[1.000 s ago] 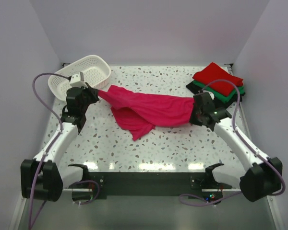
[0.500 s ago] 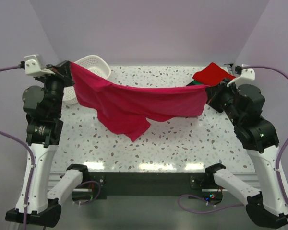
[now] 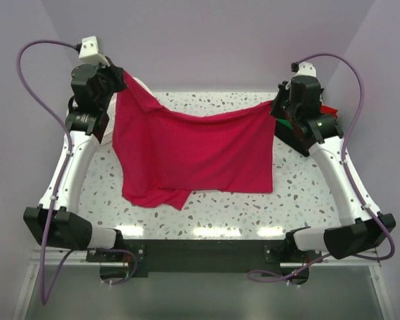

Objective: Fold and stack the t-shirts
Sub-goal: Flatten the tshirt out

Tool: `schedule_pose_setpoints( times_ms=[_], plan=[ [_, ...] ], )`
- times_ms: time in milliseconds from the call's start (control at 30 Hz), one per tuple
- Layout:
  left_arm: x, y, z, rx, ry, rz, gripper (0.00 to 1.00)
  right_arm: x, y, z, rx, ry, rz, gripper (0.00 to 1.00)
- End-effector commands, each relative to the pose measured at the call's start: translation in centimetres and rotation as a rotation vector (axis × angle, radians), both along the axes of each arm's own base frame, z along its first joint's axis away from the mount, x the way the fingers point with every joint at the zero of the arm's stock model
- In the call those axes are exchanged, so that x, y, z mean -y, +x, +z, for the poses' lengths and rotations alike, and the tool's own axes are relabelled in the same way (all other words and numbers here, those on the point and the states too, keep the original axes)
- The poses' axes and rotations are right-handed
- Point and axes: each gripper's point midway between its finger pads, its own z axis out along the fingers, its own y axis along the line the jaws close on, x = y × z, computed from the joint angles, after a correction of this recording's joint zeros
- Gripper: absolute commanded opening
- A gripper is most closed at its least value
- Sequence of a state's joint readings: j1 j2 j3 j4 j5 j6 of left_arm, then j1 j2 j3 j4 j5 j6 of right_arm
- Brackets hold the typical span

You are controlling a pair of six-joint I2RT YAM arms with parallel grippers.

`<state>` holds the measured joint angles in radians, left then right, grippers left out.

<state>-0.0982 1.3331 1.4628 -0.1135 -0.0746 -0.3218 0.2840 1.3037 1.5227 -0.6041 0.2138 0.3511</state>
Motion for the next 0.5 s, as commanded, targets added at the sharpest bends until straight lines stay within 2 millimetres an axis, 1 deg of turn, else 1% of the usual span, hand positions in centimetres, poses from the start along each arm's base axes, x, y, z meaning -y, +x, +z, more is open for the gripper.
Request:
schedule_pose_setpoints(
  times_ms=[0,67,100,167,200,233,267,300,367,400,433,467],
  plan=[
    [0.1,-0.7,6.0,0.145,0.018,-0.023,0.0,1.0,0.1,6.6,0.179,0.022,-0.014,0.0],
    [0.4,-1.2,7.2,0.178,0.013,-0.043,0.0,1.1,-0.3,7.8,0.206,0.018,-0.008,0.0],
    [0.4,-2.0,8.4,0.211,0.009,-0.045,0.0,1.3,-0.8,8.6,0.225,0.021,-0.007,0.0],
    [0.3,-3.1,9.8,0.247,0.009,-0.048,0.0,1.5,-1.6,9.8,0.255,0.022,-0.004,0.0],
    [0.2,-4.4,10.8,0.271,0.007,-0.047,0.0,1.7,-2.5,10.5,0.274,0.024,-0.004,0.0],
    [-0.1,-5.0,11.4,0.282,0.006,-0.033,0.0,1.9,-3.1,11.2,0.292,0.025,-0.002,0.0],
    [-0.4,-6.7,13.1,0.318,0.002,-0.024,0.0,2.0,-3.7,11.6,0.3,0.025,0.003,0.0],
    [-0.5,-7.4,13.3,0.312,0.006,-0.02,0.0,2.2,-4.9,12.5,0.325,0.029,0.008,0.0],
    [-0.8,-9.3,15.1,0.351,0.016,-0.014,0.0,2.6,-6.3,13.5,0.341,0.031,0.008,0.0],
    [-1.1,-11.2,16.3,0.386,0.019,-0.01,0.0,2.8,-7.2,13.6,0.343,0.027,0.012,0.0],
    [-1.2,-12.1,16.9,0.404,0.023,-0.007,0.0,3.1,-8.6,14.6,0.377,0.034,0.016,0.0],
    [-1.4,-13.2,17.9,0.43,0.031,-0.002,0.0,3.2,-9.4,15.0,0.394,0.036,0.021,0.0]
  ],
)
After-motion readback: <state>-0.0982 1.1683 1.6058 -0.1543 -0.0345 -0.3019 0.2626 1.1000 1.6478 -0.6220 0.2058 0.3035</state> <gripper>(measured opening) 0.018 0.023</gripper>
